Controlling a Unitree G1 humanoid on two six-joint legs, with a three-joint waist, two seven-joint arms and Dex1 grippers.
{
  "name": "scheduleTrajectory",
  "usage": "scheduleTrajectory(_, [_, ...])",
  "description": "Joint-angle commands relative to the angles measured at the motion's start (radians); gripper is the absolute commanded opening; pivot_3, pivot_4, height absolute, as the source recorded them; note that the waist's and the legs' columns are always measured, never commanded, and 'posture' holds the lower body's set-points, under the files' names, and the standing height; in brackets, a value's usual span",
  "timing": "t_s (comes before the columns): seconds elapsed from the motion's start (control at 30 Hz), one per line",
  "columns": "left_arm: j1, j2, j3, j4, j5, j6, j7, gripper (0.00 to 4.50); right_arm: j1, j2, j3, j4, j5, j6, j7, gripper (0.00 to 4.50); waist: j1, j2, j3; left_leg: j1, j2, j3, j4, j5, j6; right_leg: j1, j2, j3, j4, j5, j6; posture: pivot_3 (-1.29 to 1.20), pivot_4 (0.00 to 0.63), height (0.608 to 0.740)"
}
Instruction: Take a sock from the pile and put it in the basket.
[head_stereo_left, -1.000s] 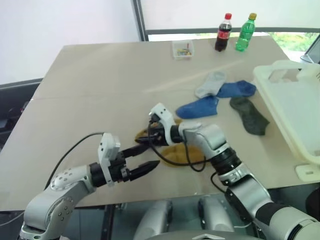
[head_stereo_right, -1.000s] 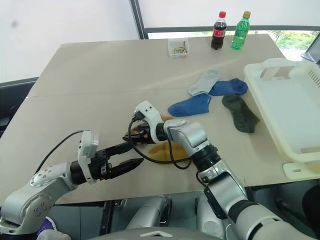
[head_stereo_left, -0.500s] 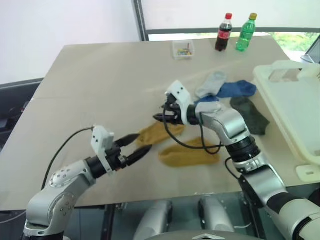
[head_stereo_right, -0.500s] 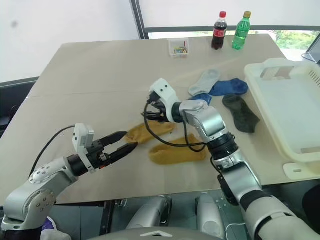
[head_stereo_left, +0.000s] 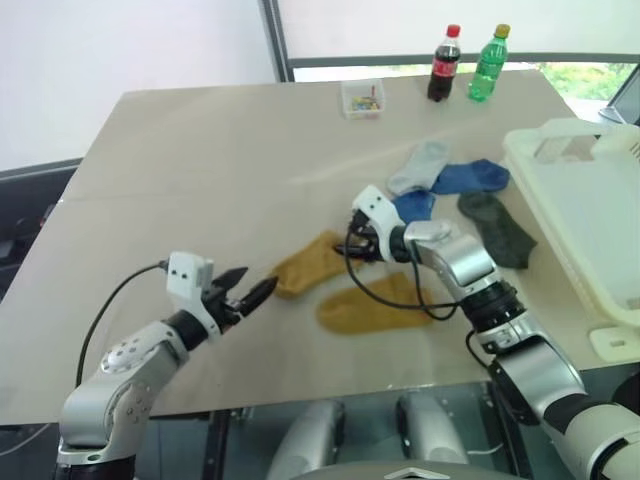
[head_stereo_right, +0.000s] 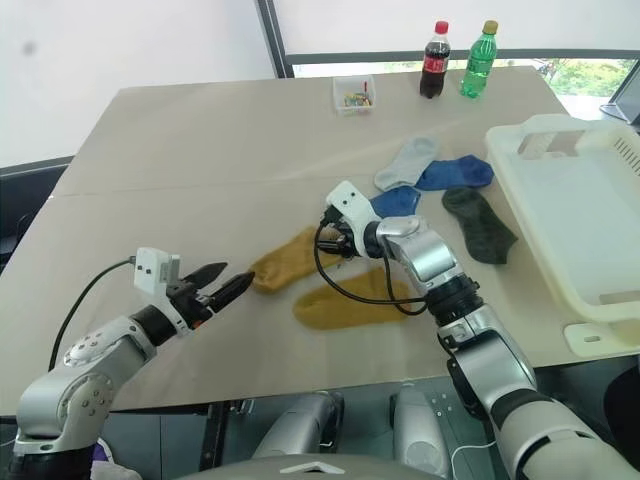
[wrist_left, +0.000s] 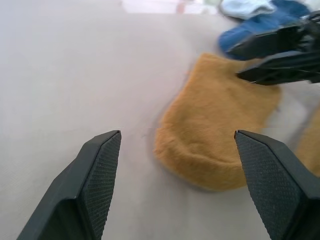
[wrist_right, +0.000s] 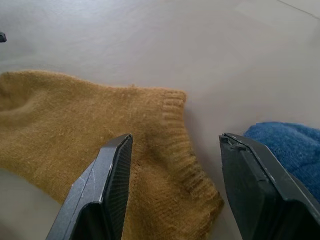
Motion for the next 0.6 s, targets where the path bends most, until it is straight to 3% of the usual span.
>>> scheduleTrajectory(0.03, [-0.019, -0.008, -0.016, 0.012, 0.038, 0.003, 0.024, 3.84, 0.008, 0.003, -0.006, -0.004, -0.015, -0.021, -0.001, 2.8, 0.0, 0.0, 0.0, 0.0, 0.0, 0.0, 0.0, 0.0, 0.0, 0.0, 0.0, 0.0, 0.0, 0.0, 0.0, 0.0, 0.15, 0.74])
scheduleTrajectory(0.1, [-0.032, -0.013, -0.031, 0.021, 0.051, 0.007, 0.026, 3.84, 0.011, 0.005, -0.007, 0.017, -0.024, -0.028, -0.003, 2.8, 0.001, -0.001, 0.0, 0.0, 0.0, 0.001, 0.0, 0.0, 0.0, 0.0, 0.0, 0.0, 0.0, 0.0, 0.0, 0.0, 0.15, 0.74])
scheduleTrajectory(0.2, [-0.053, -0.018, -0.063, 0.029, 0.068, 0.013, 0.019, 3.0, 0.017, 0.0, 0.001, 0.034, -0.043, -0.044, -0.003, 2.89, 0.001, -0.001, -0.001, 0.001, 0.0, 0.0, 0.0, 0.0, 0.0, 0.0, 0.0, 0.0, 0.001, 0.0, 0.0, 0.0, 0.15, 0.74])
scheduleTrajectory(0.27, [-0.064, -0.023, -0.073, 0.032, 0.071, 0.015, 0.015, 2.17, 0.021, -0.001, 0.0, 0.031, -0.047, -0.044, -0.002, 2.36, 0.001, -0.001, -0.001, 0.001, 0.0, 0.0, 0.0, 0.0, 0.0, 0.0, 0.0, 0.0, 0.001, 0.0, 0.0, 0.0, 0.15, 0.74])
scheduleTrajectory(0.3, [-0.07, -0.026, -0.078, 0.035, 0.074, 0.015, 0.013, 1.59, 0.024, -0.003, -0.001, 0.024, -0.048, -0.041, -0.001, 1.98, 0.001, -0.001, -0.001, 0.001, 0.0, 0.0, 0.001, 0.0, 0.0, 0.001, 0.0, 0.0, 0.001, 0.0, 0.0, 0.0, 0.15, 0.74])
scheduleTrajectory(0.43, [-0.088, -0.03, -0.09, 0.051, 0.08, 0.016, 0.003, 0.1, 0.031, -0.007, -0.007, 0.001, -0.049, -0.03, -0.003, 0.41, 0.001, -0.001, -0.001, 0.001, 0.0, 0.0, 0.001, 0.0, 0.0, 0.0, 0.0, 0.0, 0.001, 0.0, 0.0, 0.0, 0.15, 0.74])
scheduleTrajectory(0.47, [-0.092, -0.031, -0.093, 0.056, 0.081, 0.014, -0.002, 0.0, 0.033, -0.009, -0.008, -0.008, -0.048, -0.026, -0.004, 0.08, 0.001, -0.001, -0.001, 0.001, 0.0, 0.0, 0.001, 0.0, 0.0, 0.0, 0.0, 0.0, 0.001, 0.0, 0.0, 0.0, 0.15, 0.74])
scheduleTrajectory(0.6, [-0.12, -0.052, -0.076, 0.081, 0.052, 0.002, -0.026, 0.0, 0.053, -0.018, -0.037, -0.08, -0.026, 0.019, -0.013, 0.03, 0.004, -0.001, -0.001, 0.001, 0.0, 0.0, 0.001, 0.0, 0.0, 0.001, 0.0, 0.0, 0.001, 0.0, 0.0, 0.0, 0.15, 0.74])
